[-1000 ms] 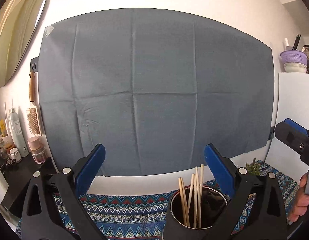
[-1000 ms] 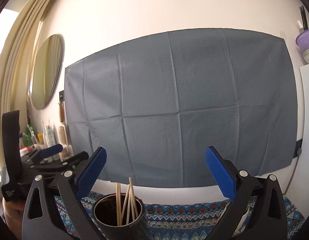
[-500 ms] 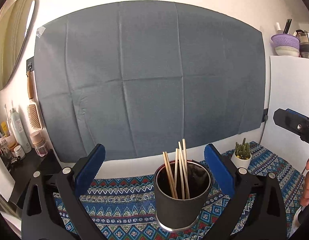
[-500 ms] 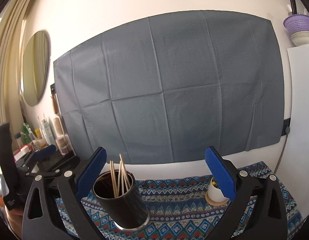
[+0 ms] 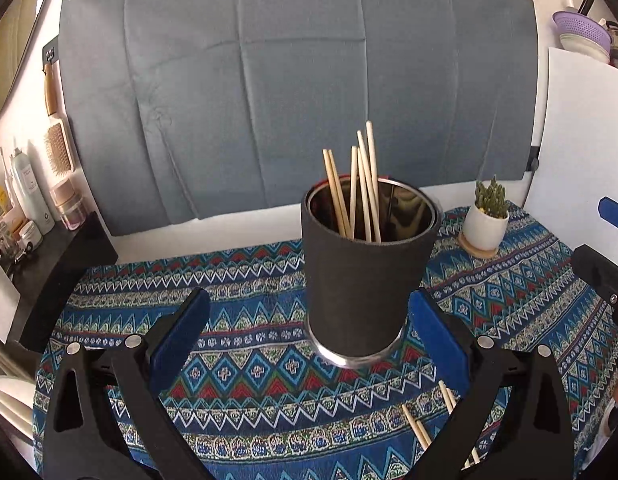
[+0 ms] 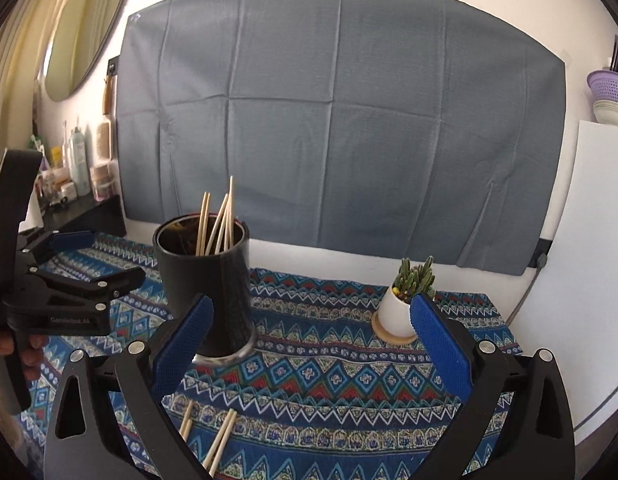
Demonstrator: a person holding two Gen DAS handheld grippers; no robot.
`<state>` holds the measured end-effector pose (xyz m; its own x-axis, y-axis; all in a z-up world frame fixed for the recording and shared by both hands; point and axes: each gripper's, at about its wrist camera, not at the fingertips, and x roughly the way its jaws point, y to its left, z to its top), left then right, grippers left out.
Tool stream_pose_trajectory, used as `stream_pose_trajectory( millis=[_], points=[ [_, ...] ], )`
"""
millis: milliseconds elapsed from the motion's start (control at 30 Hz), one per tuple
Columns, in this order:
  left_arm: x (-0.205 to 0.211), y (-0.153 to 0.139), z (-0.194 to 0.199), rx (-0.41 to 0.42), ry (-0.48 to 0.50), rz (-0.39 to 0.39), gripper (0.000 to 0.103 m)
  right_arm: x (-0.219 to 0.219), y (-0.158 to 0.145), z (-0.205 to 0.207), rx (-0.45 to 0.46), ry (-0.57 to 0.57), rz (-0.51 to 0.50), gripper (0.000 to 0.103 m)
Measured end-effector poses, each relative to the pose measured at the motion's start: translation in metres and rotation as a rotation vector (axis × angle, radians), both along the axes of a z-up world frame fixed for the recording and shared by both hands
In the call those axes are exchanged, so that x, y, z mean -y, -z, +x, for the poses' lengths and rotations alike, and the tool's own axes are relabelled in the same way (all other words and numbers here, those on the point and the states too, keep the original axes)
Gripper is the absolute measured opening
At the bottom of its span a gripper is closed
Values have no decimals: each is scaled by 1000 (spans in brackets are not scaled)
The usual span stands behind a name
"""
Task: Organize utensils
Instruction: 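Move both open tools down over the remaining wooden chopsticks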
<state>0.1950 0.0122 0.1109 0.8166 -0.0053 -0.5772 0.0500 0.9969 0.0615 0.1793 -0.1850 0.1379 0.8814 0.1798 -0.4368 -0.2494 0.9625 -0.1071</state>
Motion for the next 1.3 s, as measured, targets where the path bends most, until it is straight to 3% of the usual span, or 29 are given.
stream_pose_trajectory(
  millis=[133,367,567,800,1033,1233,1300],
  points=[
    [-5,21,-3,-70,-3,-3,97,-4,18,-8,-46,-30,-13,95],
    [-1,64,-4,-221,37,-13,97,3,70,2,-317,-74,39,95],
    [3,88,-1,-343,57,-77,97,11,109,6,-456,-54,38,95],
    [23,105,-6,-405,95,-10,97,12,136,4,-623,-141,100,95],
    [35,122,-6,-479,124,9,97,-1,147,-8,-649,-184,33,95],
    [40,127,-5,-492,124,12,97,-15,154,-18,-592,-185,-90,95],
    [36,122,-5,-484,131,-39,97,-16,154,-21,-579,-197,-88,95]
  ],
)
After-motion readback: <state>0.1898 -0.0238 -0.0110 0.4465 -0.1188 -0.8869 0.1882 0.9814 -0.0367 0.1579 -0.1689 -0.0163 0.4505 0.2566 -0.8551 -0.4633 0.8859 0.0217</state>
